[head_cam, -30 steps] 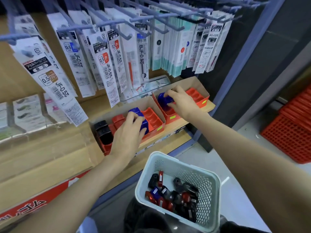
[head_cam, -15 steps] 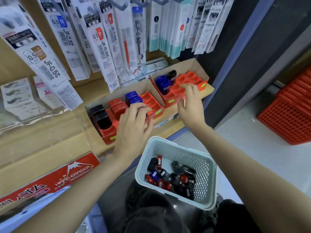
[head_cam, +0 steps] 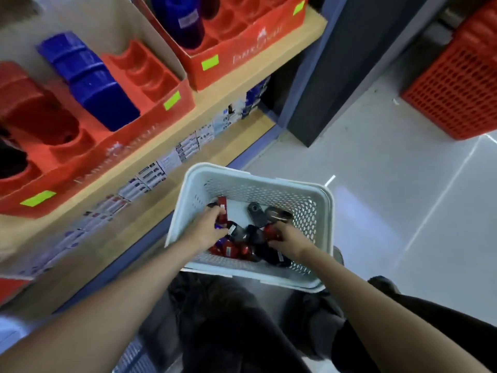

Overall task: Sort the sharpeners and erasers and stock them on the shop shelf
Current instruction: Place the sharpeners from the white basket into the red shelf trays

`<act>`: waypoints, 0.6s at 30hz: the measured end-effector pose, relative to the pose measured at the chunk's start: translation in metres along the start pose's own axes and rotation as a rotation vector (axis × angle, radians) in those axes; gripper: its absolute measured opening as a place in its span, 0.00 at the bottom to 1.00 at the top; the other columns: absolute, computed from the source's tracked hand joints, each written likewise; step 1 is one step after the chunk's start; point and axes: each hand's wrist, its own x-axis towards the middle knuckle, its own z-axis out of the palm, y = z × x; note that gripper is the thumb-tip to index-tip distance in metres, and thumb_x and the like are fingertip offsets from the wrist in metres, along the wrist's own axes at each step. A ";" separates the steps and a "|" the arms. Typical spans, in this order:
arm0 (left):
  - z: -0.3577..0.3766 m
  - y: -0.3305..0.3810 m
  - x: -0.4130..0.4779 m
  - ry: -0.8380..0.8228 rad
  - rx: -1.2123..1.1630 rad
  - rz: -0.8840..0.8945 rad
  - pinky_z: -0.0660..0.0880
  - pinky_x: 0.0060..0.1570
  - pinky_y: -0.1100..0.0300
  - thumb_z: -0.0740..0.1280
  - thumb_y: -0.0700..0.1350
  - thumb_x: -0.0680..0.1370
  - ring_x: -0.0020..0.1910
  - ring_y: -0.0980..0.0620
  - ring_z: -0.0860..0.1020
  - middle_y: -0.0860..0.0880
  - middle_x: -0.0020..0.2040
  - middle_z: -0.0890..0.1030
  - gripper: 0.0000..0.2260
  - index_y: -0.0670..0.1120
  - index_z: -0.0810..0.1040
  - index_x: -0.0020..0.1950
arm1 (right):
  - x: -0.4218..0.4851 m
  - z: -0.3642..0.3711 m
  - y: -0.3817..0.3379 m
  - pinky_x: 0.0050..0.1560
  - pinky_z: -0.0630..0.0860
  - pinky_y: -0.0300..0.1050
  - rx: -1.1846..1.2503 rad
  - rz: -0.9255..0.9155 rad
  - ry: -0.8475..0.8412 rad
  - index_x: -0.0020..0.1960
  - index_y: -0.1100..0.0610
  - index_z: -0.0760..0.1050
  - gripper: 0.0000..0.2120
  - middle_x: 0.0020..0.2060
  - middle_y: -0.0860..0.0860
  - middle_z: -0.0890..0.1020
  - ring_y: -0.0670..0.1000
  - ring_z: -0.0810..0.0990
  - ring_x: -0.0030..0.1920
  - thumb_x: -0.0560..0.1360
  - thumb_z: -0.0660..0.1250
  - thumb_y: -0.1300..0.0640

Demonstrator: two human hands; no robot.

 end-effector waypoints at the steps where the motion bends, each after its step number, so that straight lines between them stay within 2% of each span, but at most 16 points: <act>1: 0.006 -0.002 0.007 0.011 0.000 -0.018 0.67 0.52 0.61 0.69 0.44 0.76 0.61 0.46 0.73 0.44 0.65 0.71 0.21 0.44 0.69 0.67 | 0.005 0.008 0.004 0.56 0.69 0.45 -0.027 0.010 -0.008 0.65 0.58 0.69 0.19 0.60 0.58 0.75 0.59 0.73 0.59 0.75 0.67 0.56; 4: 0.024 -0.008 0.023 0.029 -0.039 -0.128 0.67 0.52 0.60 0.70 0.46 0.75 0.60 0.46 0.74 0.43 0.63 0.75 0.22 0.41 0.70 0.66 | 0.018 0.025 0.007 0.66 0.64 0.49 -0.127 0.037 0.033 0.65 0.57 0.68 0.21 0.64 0.57 0.71 0.61 0.65 0.66 0.75 0.66 0.50; 7: 0.039 -0.012 0.032 0.057 -0.084 -0.224 0.71 0.51 0.59 0.71 0.49 0.74 0.55 0.45 0.76 0.43 0.59 0.78 0.21 0.41 0.72 0.63 | 0.027 0.036 0.002 0.65 0.64 0.49 -0.174 0.076 0.134 0.64 0.59 0.68 0.20 0.64 0.57 0.71 0.59 0.64 0.66 0.77 0.62 0.48; 11: 0.054 -0.015 0.039 0.047 0.061 -0.270 0.73 0.52 0.55 0.72 0.57 0.70 0.51 0.46 0.75 0.44 0.57 0.76 0.19 0.49 0.73 0.55 | 0.033 0.050 -0.006 0.65 0.63 0.52 -0.252 0.135 0.153 0.67 0.57 0.66 0.25 0.65 0.57 0.68 0.59 0.63 0.67 0.76 0.65 0.46; 13: 0.057 -0.014 0.043 0.059 0.059 -0.284 0.72 0.53 0.55 0.73 0.57 0.70 0.52 0.46 0.73 0.46 0.54 0.77 0.17 0.50 0.72 0.50 | 0.036 0.052 -0.006 0.66 0.62 0.52 -0.195 0.164 0.167 0.66 0.57 0.65 0.26 0.65 0.56 0.69 0.58 0.63 0.67 0.74 0.67 0.47; 15: 0.058 -0.013 0.046 0.080 -0.028 -0.284 0.72 0.56 0.52 0.74 0.54 0.70 0.53 0.46 0.73 0.49 0.49 0.78 0.15 0.50 0.72 0.47 | 0.037 0.052 -0.003 0.64 0.65 0.50 -0.062 0.190 0.199 0.62 0.56 0.68 0.23 0.62 0.56 0.72 0.58 0.67 0.64 0.72 0.70 0.50; 17: 0.058 -0.010 0.045 0.070 -0.109 -0.267 0.70 0.59 0.52 0.75 0.50 0.70 0.57 0.45 0.72 0.51 0.42 0.77 0.16 0.47 0.74 0.51 | 0.037 0.048 0.000 0.59 0.69 0.48 0.153 0.228 0.216 0.54 0.54 0.69 0.17 0.57 0.57 0.75 0.58 0.72 0.57 0.70 0.72 0.55; 18: 0.057 -0.009 0.044 0.064 -0.134 -0.272 0.69 0.59 0.53 0.75 0.49 0.70 0.58 0.45 0.70 0.51 0.42 0.77 0.17 0.45 0.75 0.54 | 0.035 0.046 0.001 0.56 0.72 0.48 0.269 0.238 0.214 0.51 0.53 0.68 0.16 0.54 0.57 0.76 0.57 0.75 0.53 0.69 0.72 0.56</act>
